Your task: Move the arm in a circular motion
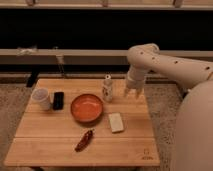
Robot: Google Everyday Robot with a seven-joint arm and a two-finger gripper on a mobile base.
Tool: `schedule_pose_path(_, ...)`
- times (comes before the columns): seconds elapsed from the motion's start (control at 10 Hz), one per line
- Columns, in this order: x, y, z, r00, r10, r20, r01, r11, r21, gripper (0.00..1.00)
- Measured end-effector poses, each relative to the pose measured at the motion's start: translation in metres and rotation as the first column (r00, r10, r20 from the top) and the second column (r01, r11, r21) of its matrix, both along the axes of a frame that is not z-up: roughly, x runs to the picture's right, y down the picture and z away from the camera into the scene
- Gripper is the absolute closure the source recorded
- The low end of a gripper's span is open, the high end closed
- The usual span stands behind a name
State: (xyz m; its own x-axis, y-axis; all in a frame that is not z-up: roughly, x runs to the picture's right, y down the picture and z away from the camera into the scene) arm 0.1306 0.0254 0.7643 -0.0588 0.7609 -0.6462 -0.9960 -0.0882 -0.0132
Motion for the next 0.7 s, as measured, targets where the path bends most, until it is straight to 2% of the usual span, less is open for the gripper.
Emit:
schedule_pose_path(0.1, -0.009, -0.008, 0.002, 1.000, -0.012, 0.002, 0.012, 0.9999, 0.011, 0.49)
schedule_pose_path(0.3, -0.045, -0.030, 0.006, 0.998, -0.061, 0.026, 0.060, 0.9974, 0.039, 0.49)
schedule_pose_path(0.5, -0.069, -0.043, 0.007, 0.993, -0.104, 0.061, 0.100, 0.9933, 0.058, 0.49)
schedule_pose_path(0.7, -0.065, -0.042, 0.008, 0.993, -0.106, 0.055, 0.103, 0.9930, 0.057, 0.49)
